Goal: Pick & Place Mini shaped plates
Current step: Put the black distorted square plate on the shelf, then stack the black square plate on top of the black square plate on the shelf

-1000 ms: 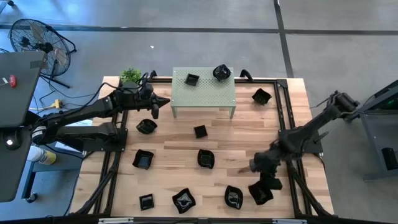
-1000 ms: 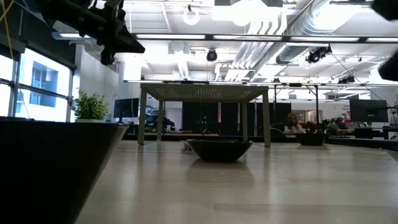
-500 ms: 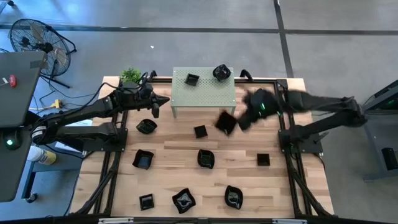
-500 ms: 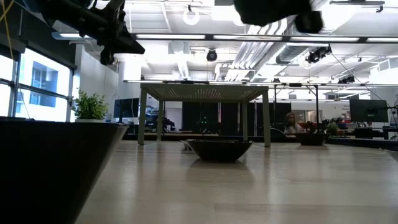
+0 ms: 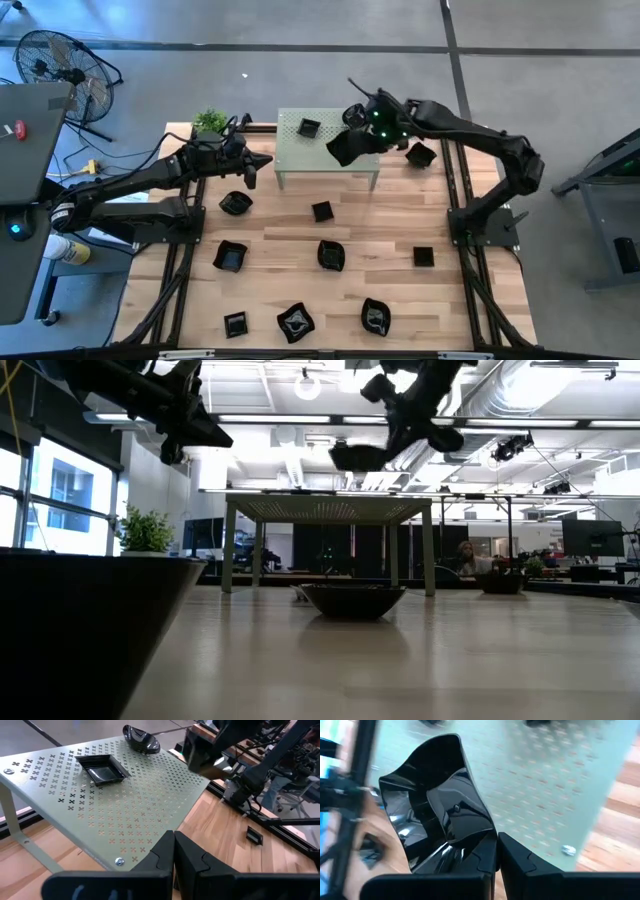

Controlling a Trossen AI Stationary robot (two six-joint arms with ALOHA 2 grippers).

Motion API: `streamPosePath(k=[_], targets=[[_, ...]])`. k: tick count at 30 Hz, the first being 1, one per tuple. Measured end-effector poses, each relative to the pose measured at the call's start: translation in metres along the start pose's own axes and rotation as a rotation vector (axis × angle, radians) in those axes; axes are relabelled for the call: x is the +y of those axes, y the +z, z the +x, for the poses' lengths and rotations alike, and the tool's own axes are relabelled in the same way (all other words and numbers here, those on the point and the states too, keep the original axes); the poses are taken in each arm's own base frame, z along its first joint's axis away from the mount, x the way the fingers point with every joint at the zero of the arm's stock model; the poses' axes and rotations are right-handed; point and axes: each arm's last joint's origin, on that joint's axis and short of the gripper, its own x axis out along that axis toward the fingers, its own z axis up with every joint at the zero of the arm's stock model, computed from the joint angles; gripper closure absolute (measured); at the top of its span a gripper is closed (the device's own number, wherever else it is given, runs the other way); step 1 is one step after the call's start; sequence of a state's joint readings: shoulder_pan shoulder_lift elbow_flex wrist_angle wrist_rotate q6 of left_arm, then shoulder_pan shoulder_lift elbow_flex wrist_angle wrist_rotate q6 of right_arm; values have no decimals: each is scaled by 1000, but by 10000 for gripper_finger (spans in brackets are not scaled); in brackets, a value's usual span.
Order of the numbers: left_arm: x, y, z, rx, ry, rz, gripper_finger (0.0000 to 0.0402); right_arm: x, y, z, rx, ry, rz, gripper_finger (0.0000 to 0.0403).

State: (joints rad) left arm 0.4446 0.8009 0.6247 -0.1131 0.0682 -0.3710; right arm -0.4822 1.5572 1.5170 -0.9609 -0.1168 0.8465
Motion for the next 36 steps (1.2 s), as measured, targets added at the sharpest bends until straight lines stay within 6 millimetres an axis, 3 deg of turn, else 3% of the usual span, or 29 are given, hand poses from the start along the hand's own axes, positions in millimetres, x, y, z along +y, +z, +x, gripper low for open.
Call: streamPosePath(k=[12, 26, 30, 36], targets=[[1, 0, 0, -7, 21, 0, 401, -34, 4, 18, 42, -104, 59, 398], [0, 0, 0, -1, 5, -8, 401, -33, 10, 20, -9, -62, 12, 348], [-1, 0, 0, 8, -17, -19, 401, -34, 15, 6, -49, -40, -52, 339], [-1, 0, 0, 11, -24, -26, 401, -33, 5, -48, -190, 10, -261, 367]])
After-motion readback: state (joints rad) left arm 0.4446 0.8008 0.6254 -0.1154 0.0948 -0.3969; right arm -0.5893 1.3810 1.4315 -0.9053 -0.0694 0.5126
